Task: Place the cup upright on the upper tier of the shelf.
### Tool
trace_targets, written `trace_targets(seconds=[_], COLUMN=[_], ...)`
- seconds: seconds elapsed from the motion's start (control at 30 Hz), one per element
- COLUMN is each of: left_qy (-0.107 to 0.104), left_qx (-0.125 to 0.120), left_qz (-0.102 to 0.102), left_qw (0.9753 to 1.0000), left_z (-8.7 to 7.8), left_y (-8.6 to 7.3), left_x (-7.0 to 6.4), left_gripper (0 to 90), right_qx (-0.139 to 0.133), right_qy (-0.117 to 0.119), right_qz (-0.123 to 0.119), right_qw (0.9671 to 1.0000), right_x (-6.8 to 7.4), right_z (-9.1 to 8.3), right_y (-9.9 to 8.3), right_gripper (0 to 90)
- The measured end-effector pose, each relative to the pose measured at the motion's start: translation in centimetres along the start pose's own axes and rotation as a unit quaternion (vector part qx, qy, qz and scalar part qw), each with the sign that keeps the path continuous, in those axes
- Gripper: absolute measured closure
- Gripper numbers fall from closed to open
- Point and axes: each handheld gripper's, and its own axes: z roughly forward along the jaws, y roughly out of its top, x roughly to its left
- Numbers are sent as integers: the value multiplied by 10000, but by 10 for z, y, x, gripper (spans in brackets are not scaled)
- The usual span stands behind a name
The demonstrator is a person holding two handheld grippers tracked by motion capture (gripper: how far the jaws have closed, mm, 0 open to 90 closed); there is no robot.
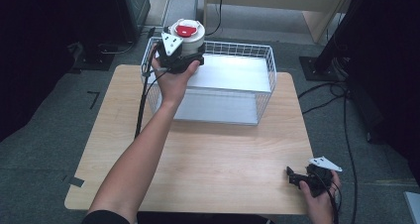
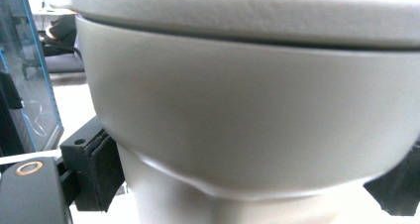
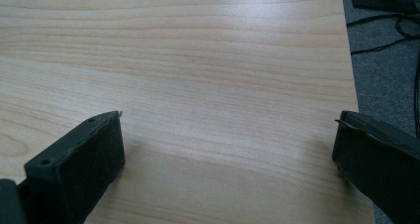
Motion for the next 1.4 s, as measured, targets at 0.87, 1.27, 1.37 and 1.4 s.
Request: trace_targets(seconds=[0.87,1.27,1.37,1.4], left_qy=[23,29,13,19], left_qx=[112,134,146,145], left_qz=[143,92,86,80], left_qw=[9998,9999,9999,9999], left_z=[4,0,0,0], left_y=[-6,-5,-4,-4], left_x=[-1,5,7,7], left_gripper=[86,78,52,52], right_qx=[5,2,1,1], right_qy=[-3,-1,0,0], right_qz=[6,-1,-5,-5], right_qw=[10000,10000,10000,10000], right_x=[0,0,0,0], right_z=[0,0,0,0], right_y=[0,0,0,0], right_gripper=[0,0,0,0])
